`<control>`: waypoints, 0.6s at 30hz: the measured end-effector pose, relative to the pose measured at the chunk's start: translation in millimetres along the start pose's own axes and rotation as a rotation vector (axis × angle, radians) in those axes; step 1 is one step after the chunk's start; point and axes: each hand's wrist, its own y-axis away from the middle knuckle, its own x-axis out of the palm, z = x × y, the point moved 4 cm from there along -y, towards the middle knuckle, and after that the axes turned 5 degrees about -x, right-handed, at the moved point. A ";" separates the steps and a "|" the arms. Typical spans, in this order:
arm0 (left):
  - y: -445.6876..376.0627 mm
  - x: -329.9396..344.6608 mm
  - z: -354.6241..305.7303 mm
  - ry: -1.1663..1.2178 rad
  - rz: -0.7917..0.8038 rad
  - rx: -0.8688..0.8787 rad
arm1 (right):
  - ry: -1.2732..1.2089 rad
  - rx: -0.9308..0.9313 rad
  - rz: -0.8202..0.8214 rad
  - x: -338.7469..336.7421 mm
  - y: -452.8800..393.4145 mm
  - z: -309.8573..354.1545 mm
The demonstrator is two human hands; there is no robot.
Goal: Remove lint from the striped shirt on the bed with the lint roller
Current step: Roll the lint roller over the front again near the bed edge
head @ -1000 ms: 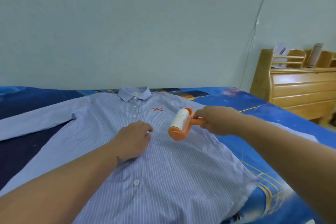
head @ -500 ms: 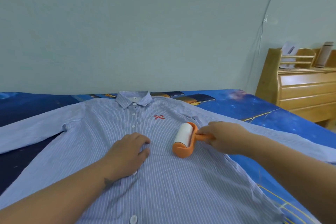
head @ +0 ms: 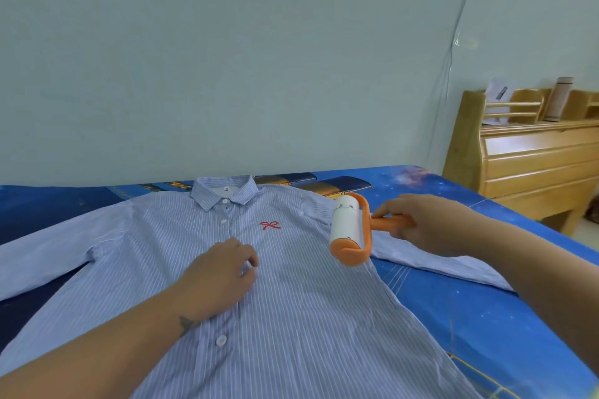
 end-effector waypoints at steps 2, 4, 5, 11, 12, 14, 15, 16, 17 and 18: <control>-8.5 -2.2 -7.7 0.056 -0.051 0.010 | -0.020 0.018 -0.058 5.9 -10.0 -1.5; -19.4 -3.0 -17.2 0.113 -0.088 0.027 | -0.045 0.044 -0.113 15.4 -23.6 -4.3; -25.0 -2.2 -22.9 0.129 -0.098 0.034 | -0.057 0.058 -0.138 20.7 -31.1 -6.4; -68.9 9.0 -53.4 0.144 -0.095 0.077 | -0.206 0.172 -0.243 46.3 -81.3 -30.0; -81.1 11.8 -58.2 0.154 -0.092 0.094 | -0.207 0.194 -0.247 49.7 -91.9 -37.6; -99.6 16.9 -65.5 0.167 -0.080 0.104 | -0.181 0.226 -0.236 57.1 -108.6 -49.4; -109.7 20.2 -68.9 0.170 -0.070 0.104 | -0.178 0.240 -0.232 61.4 -116.2 -55.4; -118.3 24.2 -72.0 0.169 -0.054 0.097 | -0.190 0.259 -0.235 65.1 -122.5 -60.6; -128.0 28.6 -74.7 0.175 -0.039 0.089 | -0.212 0.282 -0.245 68.2 -129.2 -65.8; -135.4 32.9 -77.2 0.183 -0.029 0.079 | -0.230 0.309 -0.255 71.4 -134.2 -69.6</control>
